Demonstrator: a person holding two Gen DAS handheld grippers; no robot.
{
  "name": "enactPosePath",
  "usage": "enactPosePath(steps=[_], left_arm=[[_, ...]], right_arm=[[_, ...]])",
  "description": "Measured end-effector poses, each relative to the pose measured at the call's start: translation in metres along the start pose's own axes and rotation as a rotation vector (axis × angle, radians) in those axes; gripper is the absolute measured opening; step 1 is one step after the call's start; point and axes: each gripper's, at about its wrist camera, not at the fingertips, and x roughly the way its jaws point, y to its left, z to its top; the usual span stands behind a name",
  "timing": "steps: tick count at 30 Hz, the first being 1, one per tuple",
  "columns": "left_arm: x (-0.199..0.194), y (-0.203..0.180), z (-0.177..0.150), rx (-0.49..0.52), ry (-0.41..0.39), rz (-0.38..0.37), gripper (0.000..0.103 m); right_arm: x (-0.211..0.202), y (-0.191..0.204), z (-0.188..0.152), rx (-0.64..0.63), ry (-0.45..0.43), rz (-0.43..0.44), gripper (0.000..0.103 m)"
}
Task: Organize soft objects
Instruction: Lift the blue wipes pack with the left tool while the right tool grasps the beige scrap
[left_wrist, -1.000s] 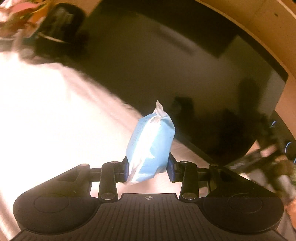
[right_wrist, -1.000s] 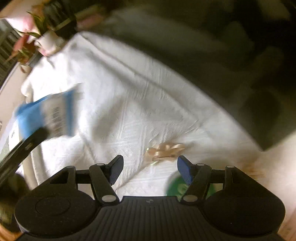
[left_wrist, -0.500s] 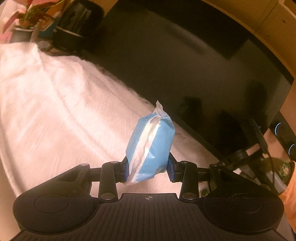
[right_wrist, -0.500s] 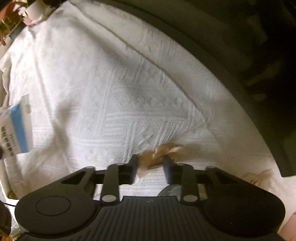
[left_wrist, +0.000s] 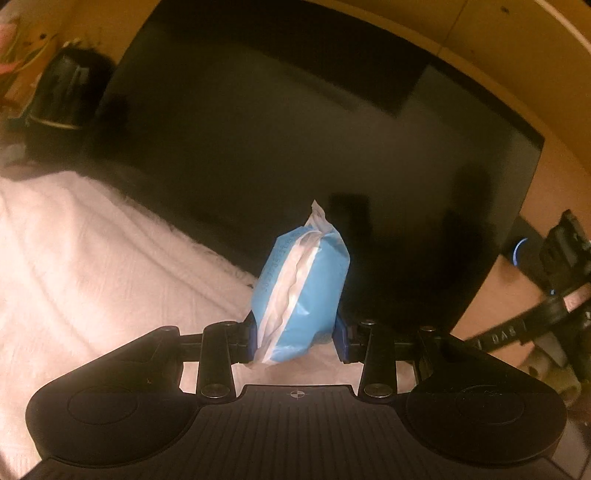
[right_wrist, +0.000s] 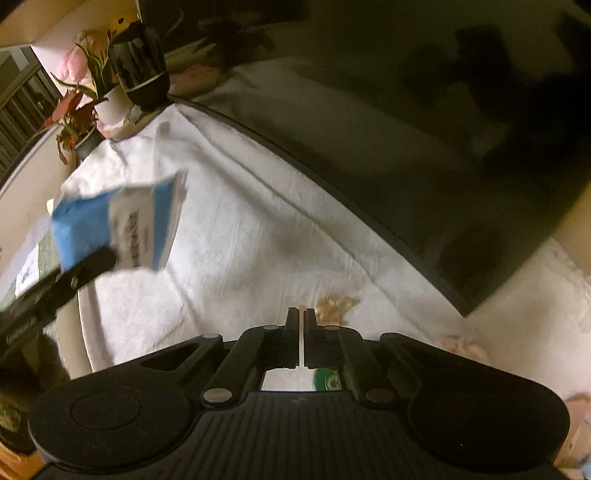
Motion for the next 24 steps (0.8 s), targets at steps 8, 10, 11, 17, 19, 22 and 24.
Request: enactPosePath(steps=[8, 10, 11, 17, 19, 22, 24], left_arm=[[0.001, 0.022, -0.028, -0.1, 0.046, 0.01, 0.042], [-0.006, 0.03, -0.032, -0.125, 0.043, 0.026, 0.042], [-0.012, 0.035, -0.034, -0.138, 0.038, 0.034, 0.041], [-0.026, 0.048, -0.039, -0.184, 0.003, 0.091, 0.041], [-0.026, 0.046, -0.039, -0.187, -0.002, 0.102, 0.041], [-0.026, 0.039, -0.039, -0.179, -0.003, 0.111, 0.041], [-0.026, 0.035, -0.035, -0.169, -0.007, 0.105, 0.041]], right_arm=[[0.077, 0.041, -0.009, -0.253, 0.129, -0.157, 0.053], [0.097, 0.052, -0.009, -0.309, 0.166, -0.203, 0.053], [0.106, 0.055, -0.008, -0.317, 0.182, -0.209, 0.053], [0.155, 0.058, -0.004, -0.296, 0.253, -0.301, 0.049], [0.163, 0.055, -0.002, -0.299, 0.237, -0.341, 0.033], [0.156, 0.048, 0.002, -0.285, 0.205, -0.346, 0.015], [0.133, 0.044, 0.004, -0.26, 0.159, -0.31, 0.015]])
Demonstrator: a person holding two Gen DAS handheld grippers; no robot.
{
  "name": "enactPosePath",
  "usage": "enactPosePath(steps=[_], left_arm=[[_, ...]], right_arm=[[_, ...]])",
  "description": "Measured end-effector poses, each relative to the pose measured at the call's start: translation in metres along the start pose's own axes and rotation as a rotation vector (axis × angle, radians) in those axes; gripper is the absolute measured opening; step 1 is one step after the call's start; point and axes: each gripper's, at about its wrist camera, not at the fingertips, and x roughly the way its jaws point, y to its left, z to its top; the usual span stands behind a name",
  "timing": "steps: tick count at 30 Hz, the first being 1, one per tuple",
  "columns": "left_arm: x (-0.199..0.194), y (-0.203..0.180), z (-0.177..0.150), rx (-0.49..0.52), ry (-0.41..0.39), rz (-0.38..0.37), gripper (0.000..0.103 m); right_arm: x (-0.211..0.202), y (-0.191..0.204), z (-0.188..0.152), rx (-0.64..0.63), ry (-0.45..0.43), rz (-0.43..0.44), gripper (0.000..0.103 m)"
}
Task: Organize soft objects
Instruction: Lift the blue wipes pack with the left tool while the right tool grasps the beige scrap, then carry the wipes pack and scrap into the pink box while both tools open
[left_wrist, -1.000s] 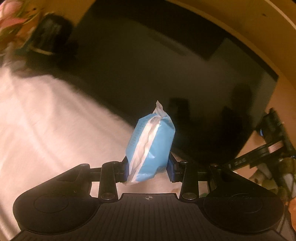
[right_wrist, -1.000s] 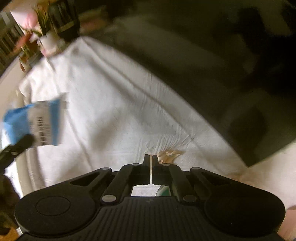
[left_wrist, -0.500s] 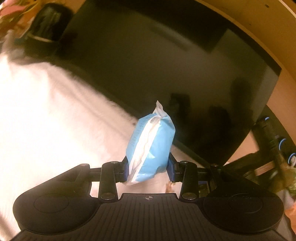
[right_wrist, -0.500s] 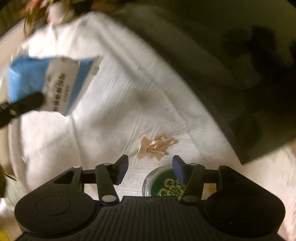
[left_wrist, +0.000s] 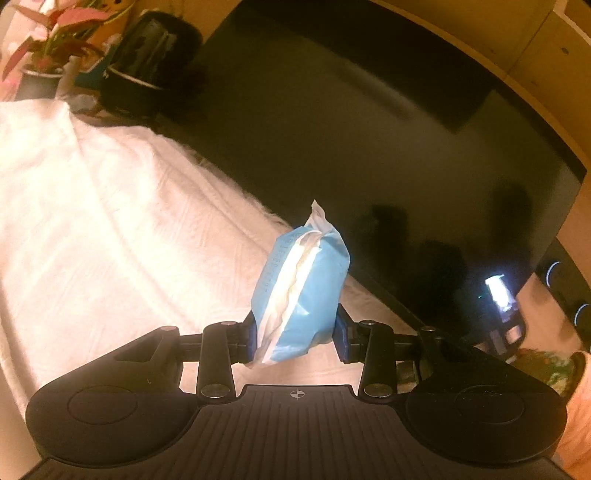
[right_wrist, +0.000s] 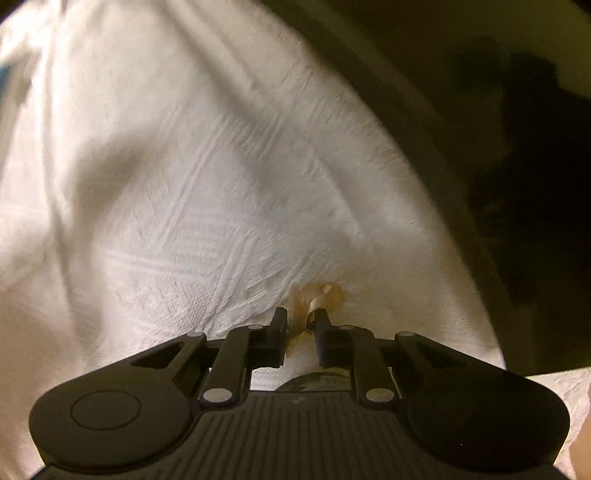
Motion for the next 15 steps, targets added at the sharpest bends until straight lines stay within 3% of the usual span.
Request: enactPosePath(steps=[7, 11, 15], left_arm=[[0.016, -0.04, 0.02, 0.073, -0.016, -0.081, 0.042], [0.036, -0.093, 0.023, 0.141, -0.002, -0.184, 0.042], [0.054, -0.158, 0.003, 0.23, 0.051, -0.29, 0.042]], right_arm=[[-0.118, -0.04, -0.034, 0.067, -0.215, 0.091, 0.015], [-0.174, -0.069, -0.073, 0.118, -0.317, 0.053, 0.015], [-0.207, -0.108, -0.124, 0.204, -0.366, -0.012, 0.015]])
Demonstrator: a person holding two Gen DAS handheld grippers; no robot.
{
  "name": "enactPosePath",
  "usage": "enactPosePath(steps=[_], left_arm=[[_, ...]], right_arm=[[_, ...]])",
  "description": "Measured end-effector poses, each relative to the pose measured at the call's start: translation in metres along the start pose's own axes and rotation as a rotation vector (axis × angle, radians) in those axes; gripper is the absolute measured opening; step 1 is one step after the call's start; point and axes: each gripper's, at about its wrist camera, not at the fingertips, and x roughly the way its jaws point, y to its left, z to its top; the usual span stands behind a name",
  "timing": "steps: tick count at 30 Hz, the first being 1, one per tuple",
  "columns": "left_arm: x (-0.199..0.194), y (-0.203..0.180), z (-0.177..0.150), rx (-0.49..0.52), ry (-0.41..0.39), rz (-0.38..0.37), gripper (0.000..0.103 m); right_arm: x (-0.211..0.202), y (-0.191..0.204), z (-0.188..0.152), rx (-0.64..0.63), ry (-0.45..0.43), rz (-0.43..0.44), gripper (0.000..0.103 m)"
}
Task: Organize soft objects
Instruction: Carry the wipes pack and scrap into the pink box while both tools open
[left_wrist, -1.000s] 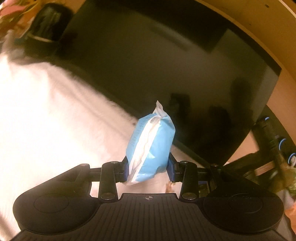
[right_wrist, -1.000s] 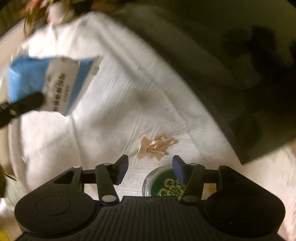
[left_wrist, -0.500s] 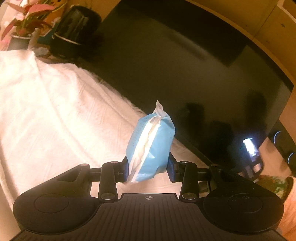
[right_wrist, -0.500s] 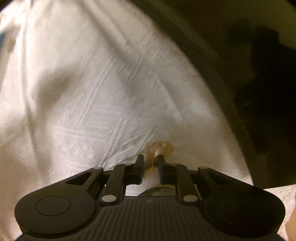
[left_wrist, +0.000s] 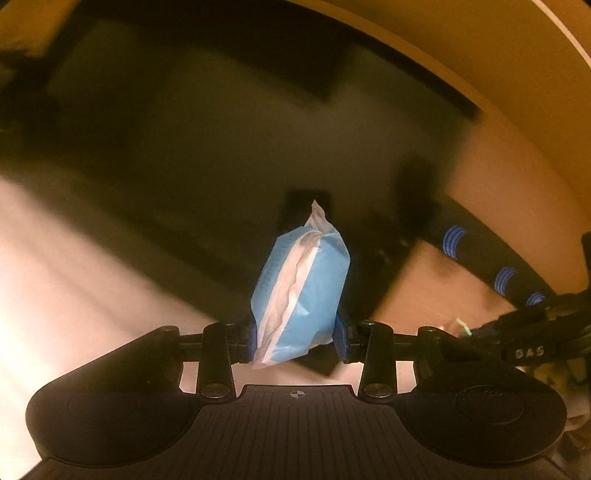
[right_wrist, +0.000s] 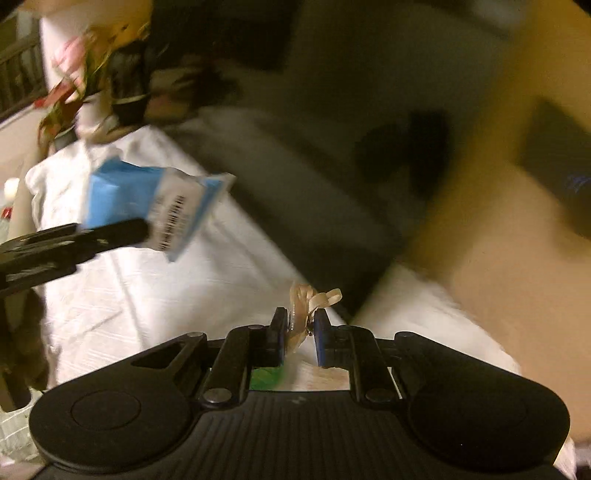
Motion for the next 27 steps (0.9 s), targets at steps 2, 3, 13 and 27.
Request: enactPosePath(steps=[2, 3, 13, 27], left_arm=[[0.022, -0.031, -0.006, 0.037, 0.041, -0.068, 0.042], [0.032, -0.048, -0.009, 0.052, 0.061, -0.099, 0.042], [0.108, -0.212, -0.07, 0.181, 0.261, -0.376, 0.042], [0.217, -0.342, -0.21, 0.465, 0.558, -0.277, 0.046]], right_arm=[[-0.019, -0.027, -0.017, 0.053, -0.012, -0.037, 0.015], [-0.027, -0.041, -0.027, 0.079, -0.017, -0.059, 0.015], [-0.115, -0.174, -0.141, 0.387, -0.016, -0.298, 0.015], [-0.153, -0.222, -0.234, 0.607, 0.045, -0.355, 0.015]])
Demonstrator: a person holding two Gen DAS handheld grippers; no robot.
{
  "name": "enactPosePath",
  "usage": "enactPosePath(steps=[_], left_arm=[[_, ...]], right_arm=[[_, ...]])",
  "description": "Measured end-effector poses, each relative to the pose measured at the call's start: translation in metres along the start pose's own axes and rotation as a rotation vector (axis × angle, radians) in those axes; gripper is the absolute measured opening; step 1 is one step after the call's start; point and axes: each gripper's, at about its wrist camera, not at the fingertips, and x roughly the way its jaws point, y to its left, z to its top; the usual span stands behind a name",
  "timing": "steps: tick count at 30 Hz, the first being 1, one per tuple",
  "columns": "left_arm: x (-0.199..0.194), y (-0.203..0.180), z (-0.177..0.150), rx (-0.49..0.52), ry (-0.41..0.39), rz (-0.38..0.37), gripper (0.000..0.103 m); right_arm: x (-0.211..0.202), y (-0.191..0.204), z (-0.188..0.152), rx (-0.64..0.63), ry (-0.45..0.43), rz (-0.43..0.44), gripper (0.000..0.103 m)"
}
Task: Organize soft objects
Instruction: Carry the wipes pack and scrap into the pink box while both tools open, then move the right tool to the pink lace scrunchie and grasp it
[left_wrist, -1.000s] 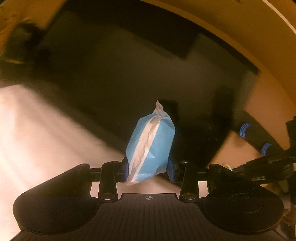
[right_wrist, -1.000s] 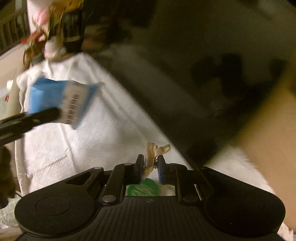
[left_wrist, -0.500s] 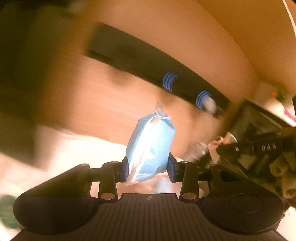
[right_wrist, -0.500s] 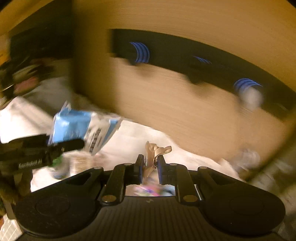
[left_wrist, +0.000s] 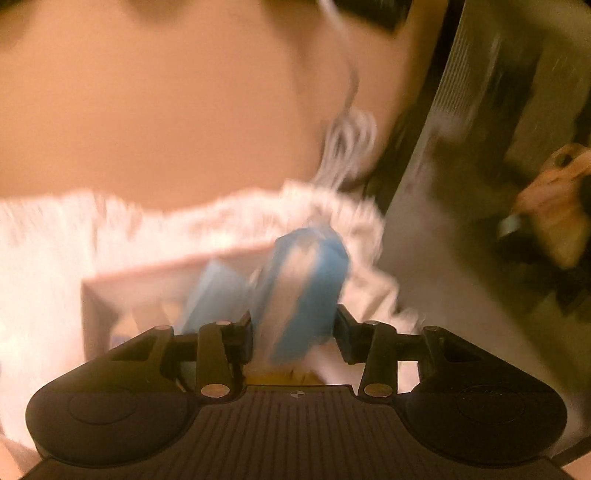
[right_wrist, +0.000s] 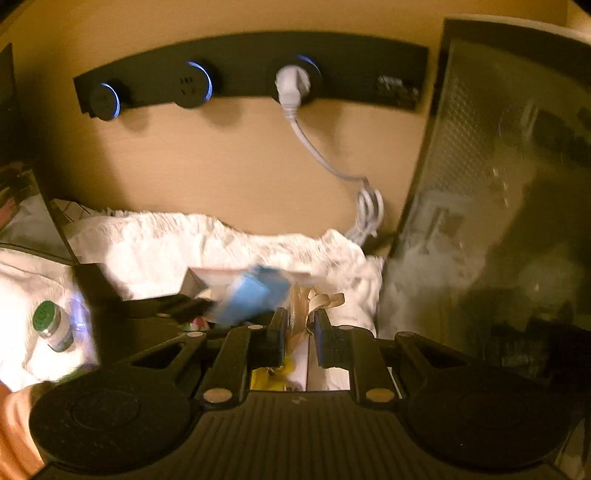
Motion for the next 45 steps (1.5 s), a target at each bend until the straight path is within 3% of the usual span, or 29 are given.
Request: enactPosePath(steps=[4, 9, 13, 18, 22, 24, 29, 34, 36, 38, 41, 45], left_arm=[[-0.016, 0.006, -0.003, 0.013, -0.036, 0.006, 0.046], [-0.058, 0.009, -0.004, 0.057, -0.107, 0.048, 0.046], [-0.093, 0.029, -0.014, -0.017, -0.133, 0.031, 0.046], [-0.136, 0.06, -0.052, -0.168, -0.136, 0.009, 0.046], [-0.16, 0.076, -0.089, -0.263, -0.11, 0.02, 0.046], [-0.177, 0.082, -0.11, -0.297, -0.101, 0.04, 0.046], [-0.212, 0.101, -0.153, -0.356, -0.116, 0.156, 0.046], [-0.237, 0.138, -0.166, -0.47, -0.139, 0.322, 0.046], [-0.242, 0.153, -0.166, -0.493, -0.141, 0.397, 0.046], [-0.244, 0.161, -0.165, -0.478, -0.135, 0.454, 0.046], [-0.244, 0.163, -0.164, -0.405, -0.139, 0.474, 0.046], [-0.24, 0.166, -0.163, -0.373, -0.147, 0.435, 0.046]], right_arm=[[0.005, 0.0, -0.007, 0.015, 0.003, 0.028, 0.015], [0.04, 0.004, 0.007, 0.086, 0.008, 0.13, 0.015], [0.089, 0.01, 0.018, 0.176, 0.027, 0.198, 0.015], [0.165, 0.014, 0.023, 0.292, 0.132, 0.246, 0.015], [0.23, 0.02, 0.011, 0.352, 0.289, 0.224, 0.015], [0.244, 0.026, 0.009, 0.333, 0.307, 0.186, 0.015], [0.253, 0.046, 0.012, 0.211, 0.346, 0.113, 0.016], [0.233, 0.06, 0.009, 0.12, 0.325, 0.09, 0.024], [0.215, 0.067, 0.012, 0.077, 0.301, 0.083, 0.049], [0.195, 0.074, 0.016, 0.04, 0.274, 0.092, 0.065], [0.168, 0.082, 0.025, 0.007, 0.221, 0.113, 0.065], [0.133, 0.108, 0.032, -0.074, 0.135, 0.141, 0.065]])
